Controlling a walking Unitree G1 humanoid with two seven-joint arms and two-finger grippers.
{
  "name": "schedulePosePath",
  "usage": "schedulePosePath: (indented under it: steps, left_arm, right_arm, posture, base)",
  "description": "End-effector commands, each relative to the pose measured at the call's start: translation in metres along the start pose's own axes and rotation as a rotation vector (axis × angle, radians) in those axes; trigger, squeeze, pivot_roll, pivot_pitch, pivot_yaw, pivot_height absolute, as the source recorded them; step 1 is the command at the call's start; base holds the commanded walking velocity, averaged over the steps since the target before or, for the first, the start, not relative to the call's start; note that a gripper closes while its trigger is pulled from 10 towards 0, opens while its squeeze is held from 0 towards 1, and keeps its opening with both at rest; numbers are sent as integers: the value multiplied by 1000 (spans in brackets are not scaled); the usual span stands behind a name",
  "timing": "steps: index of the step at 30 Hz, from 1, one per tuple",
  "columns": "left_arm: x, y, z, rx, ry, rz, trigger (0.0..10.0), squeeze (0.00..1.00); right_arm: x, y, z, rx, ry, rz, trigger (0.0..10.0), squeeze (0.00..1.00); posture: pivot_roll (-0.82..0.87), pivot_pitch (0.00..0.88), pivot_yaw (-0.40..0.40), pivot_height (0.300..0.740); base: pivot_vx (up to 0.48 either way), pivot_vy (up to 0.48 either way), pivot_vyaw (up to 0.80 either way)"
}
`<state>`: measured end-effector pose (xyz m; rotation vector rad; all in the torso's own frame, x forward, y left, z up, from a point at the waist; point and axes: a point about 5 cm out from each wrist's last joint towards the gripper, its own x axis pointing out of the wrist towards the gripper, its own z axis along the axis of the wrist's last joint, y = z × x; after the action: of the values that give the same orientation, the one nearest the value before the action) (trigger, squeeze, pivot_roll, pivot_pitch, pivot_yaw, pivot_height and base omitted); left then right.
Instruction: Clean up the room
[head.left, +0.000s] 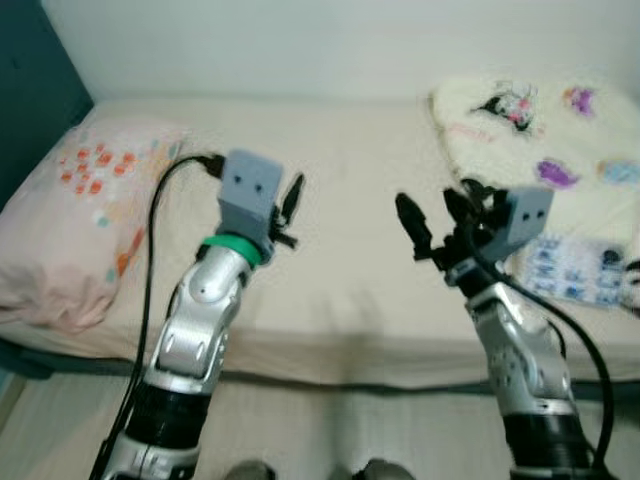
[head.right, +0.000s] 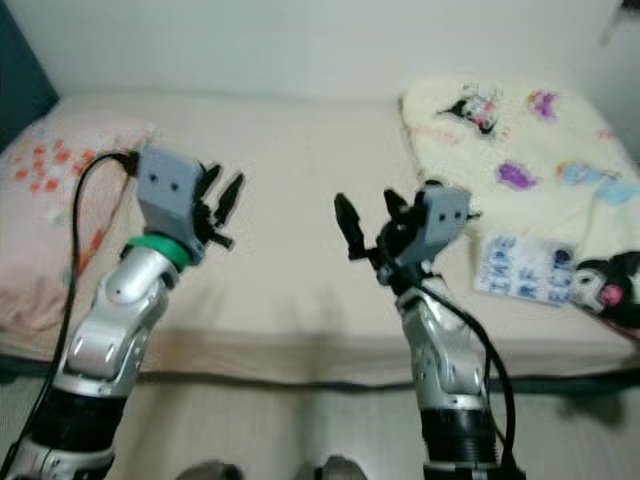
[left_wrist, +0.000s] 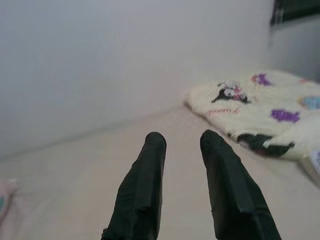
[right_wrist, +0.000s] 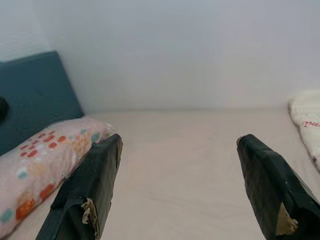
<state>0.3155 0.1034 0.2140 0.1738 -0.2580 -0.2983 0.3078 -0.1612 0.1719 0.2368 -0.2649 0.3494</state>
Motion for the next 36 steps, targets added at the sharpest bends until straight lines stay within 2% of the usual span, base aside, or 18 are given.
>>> schedulePosePath:
  steps: [1, 23, 32, 36]
  left_arm:
    - [-2, 0, -8, 4, 33, 1, 10000, 0]
    - [-2, -1, -10, 2, 43, 1, 10000, 0]
    - [1, 3, -13, -4, 74, 34, 10000, 0]
    - [1, 3, -13, -9, 78, 38, 10000, 0]
  right_arm:
    - [-1, 1, -4, 5, 19, 0, 10000, 0]
    - [-2, 0, -4, 2, 22, 2, 10000, 0]
    - [-2, 0, -4, 1, 20, 2, 10000, 0]
    - [-2, 0, -4, 2, 20, 1, 10000, 0]
  posture:
    - [-51, 0, 32, 740]
    - [-55, 0, 32, 740]
    - [-57, 0, 33, 740]
    - [-57, 0, 34, 740]
  base:
    - [0, -465, 0]
    - [0, -450, 0]
    - [0, 0, 0]
    - [0, 480, 0]
